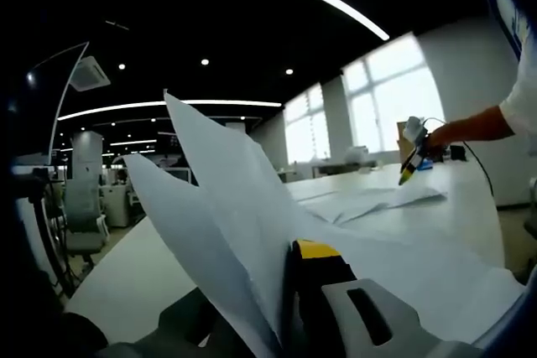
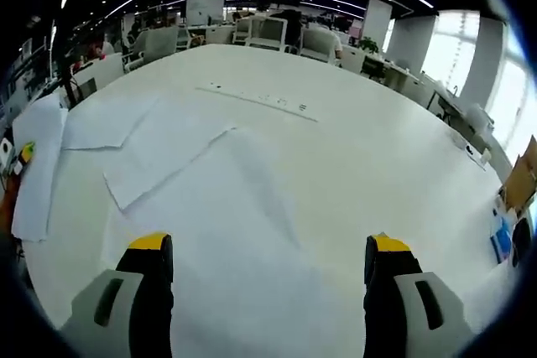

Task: Organize the stack of printing papers by aligning and flattening the scattered papers on the table

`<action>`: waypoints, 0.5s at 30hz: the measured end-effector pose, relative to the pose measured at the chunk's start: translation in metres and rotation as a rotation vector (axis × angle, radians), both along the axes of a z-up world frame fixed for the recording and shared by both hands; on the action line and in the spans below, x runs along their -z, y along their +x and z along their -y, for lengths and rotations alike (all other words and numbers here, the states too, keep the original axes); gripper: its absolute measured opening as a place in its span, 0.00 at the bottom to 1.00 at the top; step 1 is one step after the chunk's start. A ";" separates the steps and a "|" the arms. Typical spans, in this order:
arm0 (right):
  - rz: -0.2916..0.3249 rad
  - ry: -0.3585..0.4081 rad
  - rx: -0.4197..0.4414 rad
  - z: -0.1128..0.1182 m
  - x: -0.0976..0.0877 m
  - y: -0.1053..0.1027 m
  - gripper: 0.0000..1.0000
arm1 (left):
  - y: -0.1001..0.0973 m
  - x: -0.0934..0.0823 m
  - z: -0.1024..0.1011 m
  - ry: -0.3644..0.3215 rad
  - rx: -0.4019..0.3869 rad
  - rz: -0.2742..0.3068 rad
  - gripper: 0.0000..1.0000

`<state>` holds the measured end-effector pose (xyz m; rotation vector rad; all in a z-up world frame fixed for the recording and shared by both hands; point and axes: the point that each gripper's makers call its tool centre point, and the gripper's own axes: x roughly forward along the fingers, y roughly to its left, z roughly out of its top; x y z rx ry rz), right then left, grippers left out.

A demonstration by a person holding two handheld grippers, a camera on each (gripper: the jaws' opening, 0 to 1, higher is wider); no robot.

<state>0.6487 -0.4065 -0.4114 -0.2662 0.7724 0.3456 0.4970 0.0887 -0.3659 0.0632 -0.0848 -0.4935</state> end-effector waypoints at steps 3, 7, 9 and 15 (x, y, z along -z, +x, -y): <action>-0.006 0.000 0.006 0.002 0.003 0.000 0.90 | 0.000 0.000 -0.001 -0.001 0.001 -0.001 0.09; -0.014 -0.003 0.010 0.004 0.006 -0.001 0.90 | 0.001 0.000 -0.001 -0.002 0.001 -0.001 0.09; -0.018 -0.005 0.010 0.005 0.008 -0.001 0.90 | 0.001 0.000 -0.001 -0.002 0.001 -0.001 0.09; -0.029 -0.021 0.008 0.007 0.014 -0.001 0.90 | 0.000 0.000 -0.001 -0.001 0.001 -0.001 0.09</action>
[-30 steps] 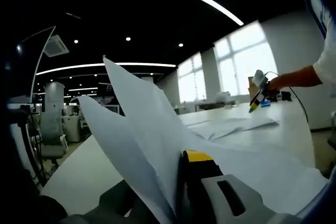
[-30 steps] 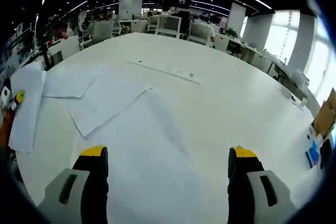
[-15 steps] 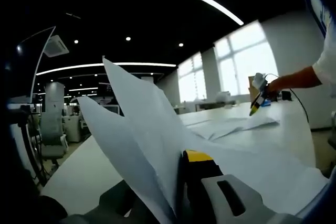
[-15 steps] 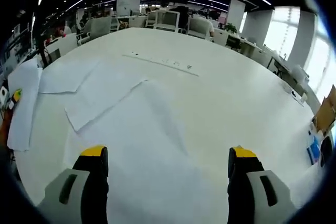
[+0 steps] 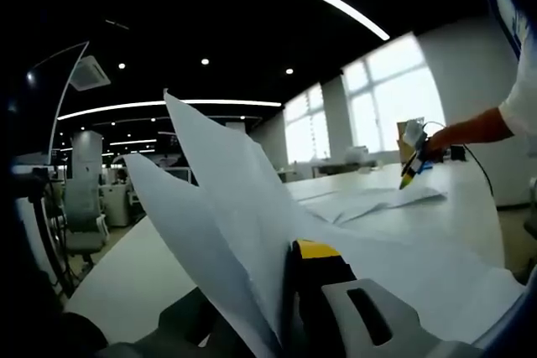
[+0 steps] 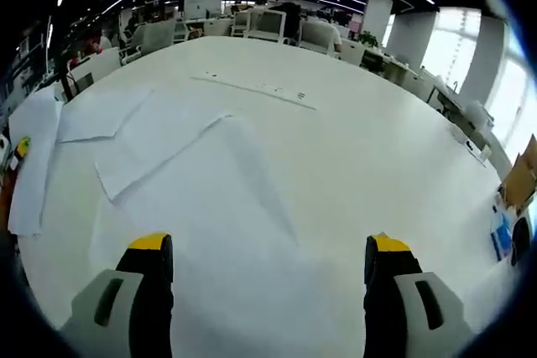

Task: Organize the stack of printing papers by aligning and flattening the scattered papers on the table

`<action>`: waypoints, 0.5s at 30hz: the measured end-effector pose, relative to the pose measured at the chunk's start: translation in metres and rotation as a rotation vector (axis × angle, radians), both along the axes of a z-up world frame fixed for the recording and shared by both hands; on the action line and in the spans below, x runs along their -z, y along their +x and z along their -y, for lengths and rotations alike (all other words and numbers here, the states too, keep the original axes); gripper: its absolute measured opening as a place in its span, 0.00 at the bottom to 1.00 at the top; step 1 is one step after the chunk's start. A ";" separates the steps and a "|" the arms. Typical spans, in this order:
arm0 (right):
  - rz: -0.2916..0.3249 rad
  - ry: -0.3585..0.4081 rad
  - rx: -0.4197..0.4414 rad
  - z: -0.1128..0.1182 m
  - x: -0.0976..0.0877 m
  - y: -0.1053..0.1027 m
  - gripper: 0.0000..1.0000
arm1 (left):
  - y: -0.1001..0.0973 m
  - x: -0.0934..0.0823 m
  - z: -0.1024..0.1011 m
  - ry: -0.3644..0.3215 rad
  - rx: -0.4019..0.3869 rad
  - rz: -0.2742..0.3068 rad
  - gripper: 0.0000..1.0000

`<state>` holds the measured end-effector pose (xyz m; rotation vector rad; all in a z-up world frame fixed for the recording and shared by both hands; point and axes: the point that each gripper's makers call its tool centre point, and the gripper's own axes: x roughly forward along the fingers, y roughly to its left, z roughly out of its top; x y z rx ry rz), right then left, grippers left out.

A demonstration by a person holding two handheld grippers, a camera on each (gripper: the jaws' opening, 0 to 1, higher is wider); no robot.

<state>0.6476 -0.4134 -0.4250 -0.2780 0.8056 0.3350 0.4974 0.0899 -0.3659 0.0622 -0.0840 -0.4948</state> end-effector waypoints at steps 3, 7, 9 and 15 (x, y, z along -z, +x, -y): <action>-0.006 0.001 0.000 0.001 0.003 0.000 0.90 | 0.000 0.000 -0.001 0.000 0.000 -0.001 0.09; -0.010 -0.001 0.002 0.003 0.005 -0.001 0.90 | 0.001 0.001 -0.001 0.001 -0.001 -0.003 0.09; -0.012 0.001 0.002 0.003 0.007 -0.002 0.90 | 0.000 0.001 0.001 0.003 -0.001 -0.002 0.09; -0.018 0.002 0.005 0.006 0.010 0.000 0.90 | -0.002 0.001 0.004 0.005 -0.002 -0.004 0.09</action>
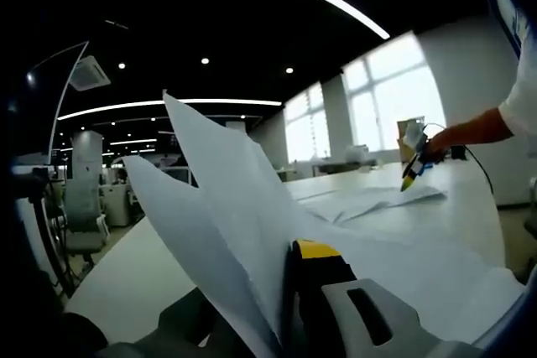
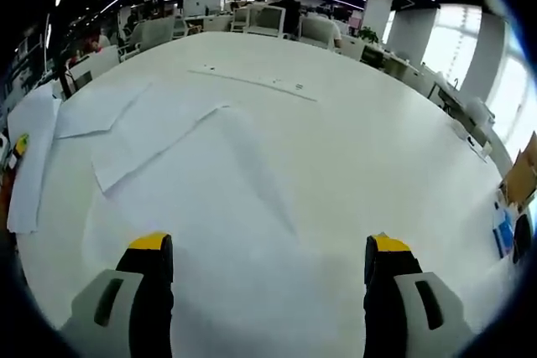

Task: Organize the stack of printing papers by aligning and flattening the scattered papers on the table

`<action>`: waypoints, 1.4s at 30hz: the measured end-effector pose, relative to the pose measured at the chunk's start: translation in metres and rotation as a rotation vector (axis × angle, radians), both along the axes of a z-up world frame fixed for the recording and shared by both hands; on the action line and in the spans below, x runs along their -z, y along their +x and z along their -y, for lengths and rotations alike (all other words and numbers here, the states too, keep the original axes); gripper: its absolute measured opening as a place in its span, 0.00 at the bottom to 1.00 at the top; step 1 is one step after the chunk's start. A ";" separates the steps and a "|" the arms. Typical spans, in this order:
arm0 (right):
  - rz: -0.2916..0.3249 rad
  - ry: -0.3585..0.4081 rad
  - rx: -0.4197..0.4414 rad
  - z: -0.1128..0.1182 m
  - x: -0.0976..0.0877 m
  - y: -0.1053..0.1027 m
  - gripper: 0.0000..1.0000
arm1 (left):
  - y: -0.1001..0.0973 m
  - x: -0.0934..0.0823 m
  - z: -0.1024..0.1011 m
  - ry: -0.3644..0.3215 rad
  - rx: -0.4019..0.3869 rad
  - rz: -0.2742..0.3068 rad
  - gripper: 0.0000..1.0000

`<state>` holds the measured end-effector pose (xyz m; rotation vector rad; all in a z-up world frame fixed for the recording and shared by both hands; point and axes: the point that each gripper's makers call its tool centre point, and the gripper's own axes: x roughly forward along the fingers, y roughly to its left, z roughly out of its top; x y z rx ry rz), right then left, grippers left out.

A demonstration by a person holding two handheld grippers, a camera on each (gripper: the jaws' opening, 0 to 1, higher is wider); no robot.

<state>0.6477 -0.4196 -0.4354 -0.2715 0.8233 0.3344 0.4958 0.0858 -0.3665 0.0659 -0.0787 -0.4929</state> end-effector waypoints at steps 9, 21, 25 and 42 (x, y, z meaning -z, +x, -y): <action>-0.011 0.003 0.012 0.004 0.006 0.000 0.90 | -0.001 0.000 0.002 0.000 0.000 -0.001 0.09; -0.014 0.017 0.018 0.005 0.008 0.000 0.90 | -0.002 -0.001 0.003 0.001 -0.001 -0.002 0.09; -0.015 0.025 0.021 0.004 0.009 0.000 0.90 | -0.003 -0.002 0.004 0.001 -0.001 -0.002 0.09; -0.030 0.102 0.048 0.006 0.015 -0.002 0.89 | -0.001 -0.001 0.002 0.002 -0.002 -0.003 0.09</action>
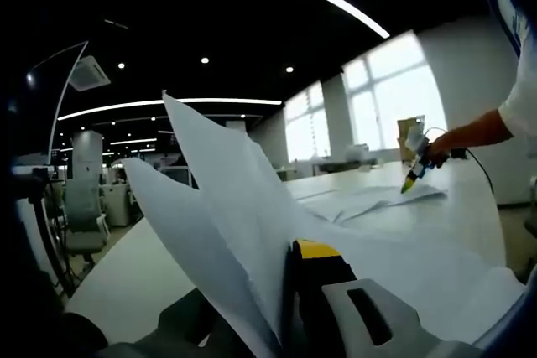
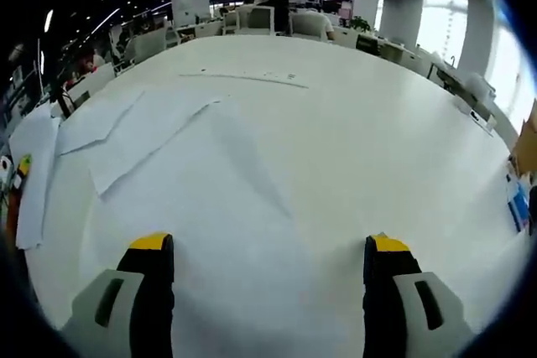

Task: Organize the stack of printing papers by aligning and flattening the scattered papers on the table

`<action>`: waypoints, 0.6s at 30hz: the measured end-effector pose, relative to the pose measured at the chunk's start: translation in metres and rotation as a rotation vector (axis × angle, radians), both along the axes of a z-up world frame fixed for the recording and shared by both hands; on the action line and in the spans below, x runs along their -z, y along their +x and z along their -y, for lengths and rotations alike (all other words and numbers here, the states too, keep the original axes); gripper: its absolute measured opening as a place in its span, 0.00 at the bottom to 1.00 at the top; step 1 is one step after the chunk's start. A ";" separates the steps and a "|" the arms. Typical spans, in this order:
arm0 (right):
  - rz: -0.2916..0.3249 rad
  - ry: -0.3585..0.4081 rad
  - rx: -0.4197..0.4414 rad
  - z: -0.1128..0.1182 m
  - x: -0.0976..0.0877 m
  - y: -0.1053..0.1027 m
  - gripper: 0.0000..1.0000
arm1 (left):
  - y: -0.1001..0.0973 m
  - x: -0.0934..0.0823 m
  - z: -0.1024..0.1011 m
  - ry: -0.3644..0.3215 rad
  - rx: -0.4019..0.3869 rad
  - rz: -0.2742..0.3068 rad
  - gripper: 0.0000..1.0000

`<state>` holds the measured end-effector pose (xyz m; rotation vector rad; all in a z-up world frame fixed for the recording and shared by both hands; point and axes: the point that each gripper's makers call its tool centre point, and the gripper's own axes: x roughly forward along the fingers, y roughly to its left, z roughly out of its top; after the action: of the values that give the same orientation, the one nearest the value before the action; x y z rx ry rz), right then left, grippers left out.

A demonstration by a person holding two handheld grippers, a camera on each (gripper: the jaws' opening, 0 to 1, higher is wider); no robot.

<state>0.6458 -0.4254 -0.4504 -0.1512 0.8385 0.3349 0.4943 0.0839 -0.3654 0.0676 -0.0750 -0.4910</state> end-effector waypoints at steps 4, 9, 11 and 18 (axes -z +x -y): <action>0.002 0.007 0.001 0.000 0.000 0.000 0.89 | 0.000 0.000 0.000 0.001 -0.001 0.001 0.09; 0.003 0.008 -0.001 -0.001 0.000 -0.001 0.89 | 0.001 0.000 0.000 0.002 -0.001 0.000 0.09; 0.007 0.009 -0.001 0.000 0.000 0.000 0.89 | 0.001 0.000 0.000 0.002 -0.002 0.000 0.09; 0.034 0.019 -0.002 -0.002 0.000 -0.002 0.89 | 0.001 0.000 0.000 0.002 -0.001 0.001 0.09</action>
<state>0.6442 -0.4236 -0.4502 -0.1399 0.8016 0.3413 0.4949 0.0842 -0.3657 0.0702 -0.0751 -0.4896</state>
